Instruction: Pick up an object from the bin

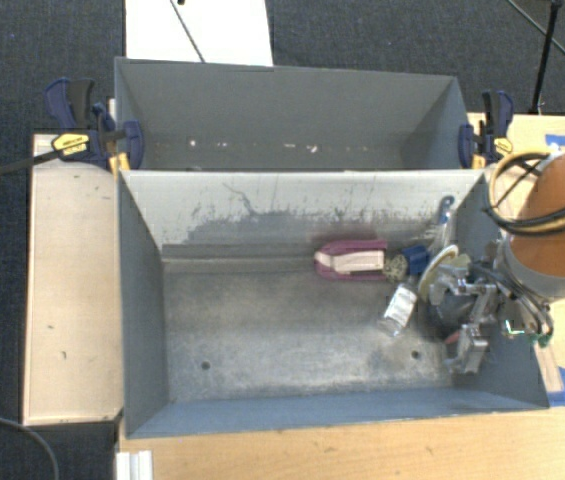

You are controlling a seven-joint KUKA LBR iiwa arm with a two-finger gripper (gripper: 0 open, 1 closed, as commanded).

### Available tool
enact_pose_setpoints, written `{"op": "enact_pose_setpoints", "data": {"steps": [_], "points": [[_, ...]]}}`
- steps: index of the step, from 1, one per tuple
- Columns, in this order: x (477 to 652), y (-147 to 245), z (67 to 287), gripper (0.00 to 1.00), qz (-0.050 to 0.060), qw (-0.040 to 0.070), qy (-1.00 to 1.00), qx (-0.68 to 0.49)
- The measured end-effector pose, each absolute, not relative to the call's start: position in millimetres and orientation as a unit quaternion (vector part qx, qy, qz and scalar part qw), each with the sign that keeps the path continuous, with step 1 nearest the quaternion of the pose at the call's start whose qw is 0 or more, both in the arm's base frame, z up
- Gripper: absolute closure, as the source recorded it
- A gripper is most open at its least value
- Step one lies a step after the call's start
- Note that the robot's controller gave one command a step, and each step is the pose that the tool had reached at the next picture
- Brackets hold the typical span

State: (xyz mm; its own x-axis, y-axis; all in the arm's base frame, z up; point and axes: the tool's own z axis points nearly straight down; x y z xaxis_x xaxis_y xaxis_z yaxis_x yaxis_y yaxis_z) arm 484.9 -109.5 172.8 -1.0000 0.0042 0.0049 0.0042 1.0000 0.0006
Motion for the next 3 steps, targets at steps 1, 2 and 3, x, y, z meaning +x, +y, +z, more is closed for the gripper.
{"op": "enact_pose_setpoints", "data": {"steps": [1,2,3], "points": [[513.1,-142.0,91.3,0.0,-0.002,0.0,-0.998,-0.057],[485.6,-147.8,72.2,0.0,-0.003,-0.003,-0.998,-0.07],[486.6,-145.4,71.7,1.0,-0.004,-0.003,-0.998,-0.066]]}}
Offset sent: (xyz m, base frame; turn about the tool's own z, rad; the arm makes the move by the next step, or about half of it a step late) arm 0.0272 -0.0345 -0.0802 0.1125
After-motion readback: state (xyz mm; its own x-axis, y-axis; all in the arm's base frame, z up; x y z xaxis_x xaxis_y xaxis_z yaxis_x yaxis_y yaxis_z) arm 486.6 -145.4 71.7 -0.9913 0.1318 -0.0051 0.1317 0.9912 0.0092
